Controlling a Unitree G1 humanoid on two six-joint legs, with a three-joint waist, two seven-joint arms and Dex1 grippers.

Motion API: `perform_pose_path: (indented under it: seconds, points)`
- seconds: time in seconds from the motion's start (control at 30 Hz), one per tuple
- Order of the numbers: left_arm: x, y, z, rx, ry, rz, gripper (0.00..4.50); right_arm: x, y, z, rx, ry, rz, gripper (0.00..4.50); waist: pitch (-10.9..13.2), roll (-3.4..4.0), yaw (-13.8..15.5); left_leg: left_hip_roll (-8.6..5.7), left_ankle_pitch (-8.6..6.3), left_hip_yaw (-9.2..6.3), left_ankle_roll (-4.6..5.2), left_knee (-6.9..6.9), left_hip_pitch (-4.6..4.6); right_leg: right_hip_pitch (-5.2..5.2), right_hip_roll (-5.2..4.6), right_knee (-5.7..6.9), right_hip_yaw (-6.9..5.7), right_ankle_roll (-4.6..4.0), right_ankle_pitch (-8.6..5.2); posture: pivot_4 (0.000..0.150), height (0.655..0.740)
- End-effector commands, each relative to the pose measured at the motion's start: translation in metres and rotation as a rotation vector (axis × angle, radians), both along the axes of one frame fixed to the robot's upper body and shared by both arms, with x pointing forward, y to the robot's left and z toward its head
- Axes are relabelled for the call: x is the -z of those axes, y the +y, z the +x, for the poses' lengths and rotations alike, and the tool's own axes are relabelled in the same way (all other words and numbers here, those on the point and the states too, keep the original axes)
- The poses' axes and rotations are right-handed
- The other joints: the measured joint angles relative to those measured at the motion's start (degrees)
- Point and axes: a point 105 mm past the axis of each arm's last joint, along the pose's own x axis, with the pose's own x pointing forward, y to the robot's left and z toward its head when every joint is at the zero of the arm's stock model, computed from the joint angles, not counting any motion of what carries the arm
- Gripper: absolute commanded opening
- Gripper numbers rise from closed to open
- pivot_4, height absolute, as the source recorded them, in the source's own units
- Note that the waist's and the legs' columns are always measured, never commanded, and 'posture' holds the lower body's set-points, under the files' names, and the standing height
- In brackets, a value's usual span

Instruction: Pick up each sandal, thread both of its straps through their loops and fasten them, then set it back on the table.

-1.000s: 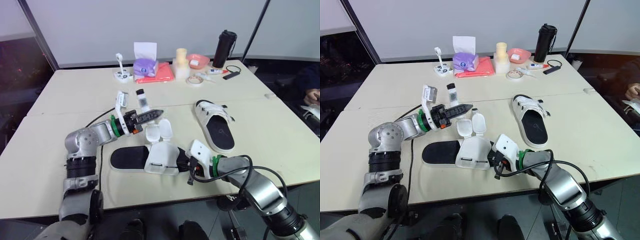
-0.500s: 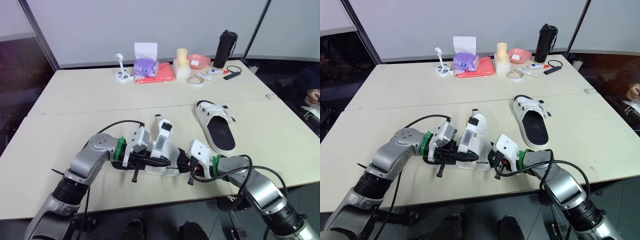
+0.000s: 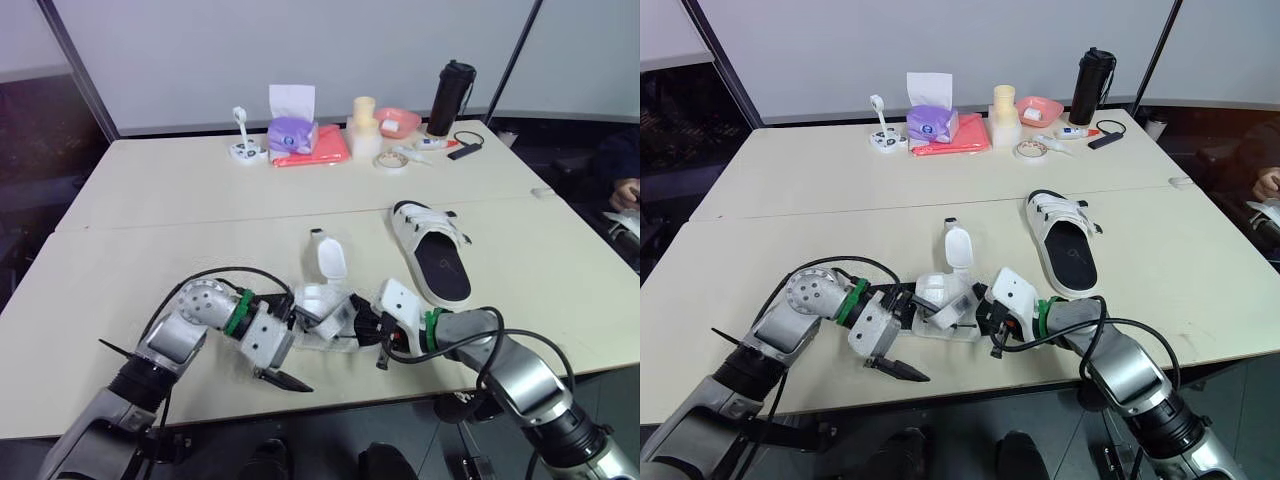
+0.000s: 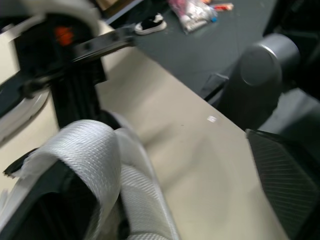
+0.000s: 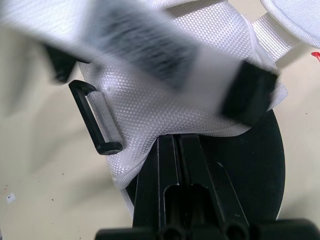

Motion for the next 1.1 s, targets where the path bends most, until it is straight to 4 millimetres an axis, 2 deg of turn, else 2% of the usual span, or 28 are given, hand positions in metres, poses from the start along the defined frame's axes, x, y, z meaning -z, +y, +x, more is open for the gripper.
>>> perform_pose_path:
  seconds: [0.03, 0.33, 0.57, 0.67, 0.77, 0.83, 1.0, 1.1]
  points:
    - [-0.008, 0.002, -0.007, 0.086, -0.098, -0.016, 4.41, 0.011, -0.003, -0.001, 0.004, 0.037, -0.031, 0.00, 0.0, 0.00, 0.0, 0.00, 0.00, 0.00, 0.00, 0.00, 0.00, 0.00, 0.00, 0.00, 0.00, 0.00, 0.00, 0.150, 0.7344]
    - [-0.012, 0.012, -0.015, 0.202, -0.209, 0.008, 4.41, 0.010, -0.004, 0.003, -0.008, 0.036, -0.038, 0.00, 0.0, 0.00, 0.0, 0.00, 0.00, -0.01, 0.01, 0.00, 0.00, 0.01, 0.00, 0.00, -0.02, 0.01, 0.00, 0.150, 0.7344]
    - [-0.009, 0.017, -0.012, 0.194, -0.220, 0.020, 4.41, 0.011, -0.003, 0.004, -0.015, 0.037, -0.039, 0.00, 0.0, 0.00, -0.1, -0.01, 0.00, -0.03, 0.01, 0.00, 0.00, 0.01, 0.01, 0.00, -0.03, 0.01, 0.00, 0.150, 0.7344]
    - [-0.016, 0.021, -0.008, 0.085, -0.093, -0.003, 4.41, 0.011, -0.003, 0.004, -0.017, 0.035, -0.041, 0.00, 0.0, 0.01, -0.2, -0.01, 0.00, -0.04, 0.01, 0.00, 0.00, 0.02, 0.02, 0.00, -0.04, 0.02, 0.00, 0.150, 0.7344]
    - [-0.030, 0.029, 0.002, -0.135, 0.180, -0.070, 4.41, 0.010, -0.003, 0.004, -0.015, 0.032, -0.039, 0.00, 0.0, 0.02, -0.3, 0.00, -0.01, -0.07, 0.02, -0.02, 0.00, 0.01, 0.03, 0.02, -0.04, 0.04, -0.01, 0.150, 0.7344]
    - [-0.034, 0.033, 0.002, -0.211, 0.302, -0.080, 4.41, 0.010, -0.003, 0.003, -0.014, 0.033, -0.038, 0.00, 0.0, 0.03, -0.3, 0.01, -0.01, -0.09, 0.03, -0.02, 0.00, 0.01, 0.04, 0.02, -0.05, 0.06, -0.03, 0.150, 0.7344]
    - [-0.040, 0.049, -0.010, -0.394, 0.704, -0.070, 4.41, 0.011, -0.004, 0.002, -0.012, 0.036, -0.042, 0.00, 0.1, 0.04, -0.4, 0.05, -0.01, -0.11, 0.04, -0.04, 0.00, 0.01, 0.04, 0.02, -0.06, 0.07, -0.04, 0.150, 0.7344]
    - [-0.034, 0.057, -0.027, -0.441, 0.881, -0.009, 4.41, 0.011, -0.004, 0.002, -0.012, 0.036, -0.042, 0.00, 0.1, 0.05, -0.4, 0.08, -0.01, -0.12, 0.04, -0.08, 0.01, 0.01, 0.03, 0.01, -0.07, 0.06, -0.04, 0.150, 0.7344]
